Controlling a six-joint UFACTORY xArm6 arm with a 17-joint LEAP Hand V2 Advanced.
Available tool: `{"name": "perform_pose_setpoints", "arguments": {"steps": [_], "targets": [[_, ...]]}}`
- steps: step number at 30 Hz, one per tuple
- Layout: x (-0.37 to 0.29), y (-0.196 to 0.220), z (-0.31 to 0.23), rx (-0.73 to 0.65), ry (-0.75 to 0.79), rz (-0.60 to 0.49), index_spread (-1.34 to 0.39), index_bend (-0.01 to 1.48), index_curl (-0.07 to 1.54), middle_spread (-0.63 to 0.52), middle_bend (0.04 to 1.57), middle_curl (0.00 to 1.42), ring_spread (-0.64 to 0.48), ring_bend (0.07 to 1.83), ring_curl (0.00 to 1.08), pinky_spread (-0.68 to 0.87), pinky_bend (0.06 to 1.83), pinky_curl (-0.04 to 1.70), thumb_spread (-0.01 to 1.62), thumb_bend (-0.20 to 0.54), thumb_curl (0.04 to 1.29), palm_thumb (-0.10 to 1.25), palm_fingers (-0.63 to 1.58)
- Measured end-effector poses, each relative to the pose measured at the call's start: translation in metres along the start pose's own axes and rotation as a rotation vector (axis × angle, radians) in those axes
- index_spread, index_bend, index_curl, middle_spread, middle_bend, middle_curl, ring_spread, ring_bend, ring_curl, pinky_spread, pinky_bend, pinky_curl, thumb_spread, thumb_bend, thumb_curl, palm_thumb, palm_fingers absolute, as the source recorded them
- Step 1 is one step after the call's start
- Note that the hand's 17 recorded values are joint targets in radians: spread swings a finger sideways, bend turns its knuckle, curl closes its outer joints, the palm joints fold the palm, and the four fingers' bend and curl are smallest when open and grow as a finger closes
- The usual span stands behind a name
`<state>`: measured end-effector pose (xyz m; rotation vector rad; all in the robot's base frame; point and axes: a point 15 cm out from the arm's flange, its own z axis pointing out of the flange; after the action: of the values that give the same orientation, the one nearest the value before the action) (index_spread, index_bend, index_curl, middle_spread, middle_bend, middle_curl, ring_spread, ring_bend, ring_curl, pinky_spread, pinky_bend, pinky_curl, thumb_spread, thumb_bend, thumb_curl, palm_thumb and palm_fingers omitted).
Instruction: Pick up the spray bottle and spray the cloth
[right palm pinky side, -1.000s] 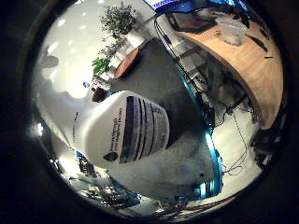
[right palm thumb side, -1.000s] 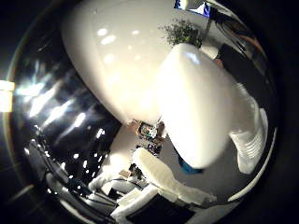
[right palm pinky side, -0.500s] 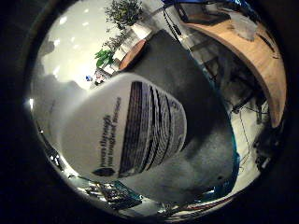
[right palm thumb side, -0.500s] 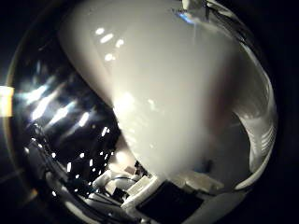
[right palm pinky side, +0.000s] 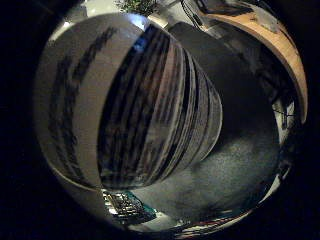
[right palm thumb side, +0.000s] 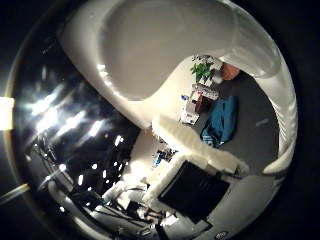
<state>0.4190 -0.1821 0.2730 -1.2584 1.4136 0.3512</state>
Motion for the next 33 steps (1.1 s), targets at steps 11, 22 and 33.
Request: {"name": "perform_pose_setpoints", "arguments": {"steps": [11,22,33], "targets": [[-0.011,-0.003,0.002,0.035,-0.046,-0.025,-0.35,0.40,0.62,-0.18,0.86,0.64,-0.19,1.01,0.46,-0.35,0.87,0.24,1.15,-0.011,0.38,0.76,1.18],[-0.011,-0.003,0.000,0.042,-0.047,-0.027,-0.33,0.66,0.81,-0.15,1.10,0.68,-0.19,1.19,0.54,-0.36,1.12,0.40,1.13,-0.016,0.43,0.80,1.22],[-0.034,-0.009,0.000,0.045,-0.087,-0.050,-0.29,0.94,0.90,-0.15,1.27,0.75,-0.21,1.36,0.62,-0.24,1.32,0.60,1.07,-0.009,0.53,0.94,1.14]]}}
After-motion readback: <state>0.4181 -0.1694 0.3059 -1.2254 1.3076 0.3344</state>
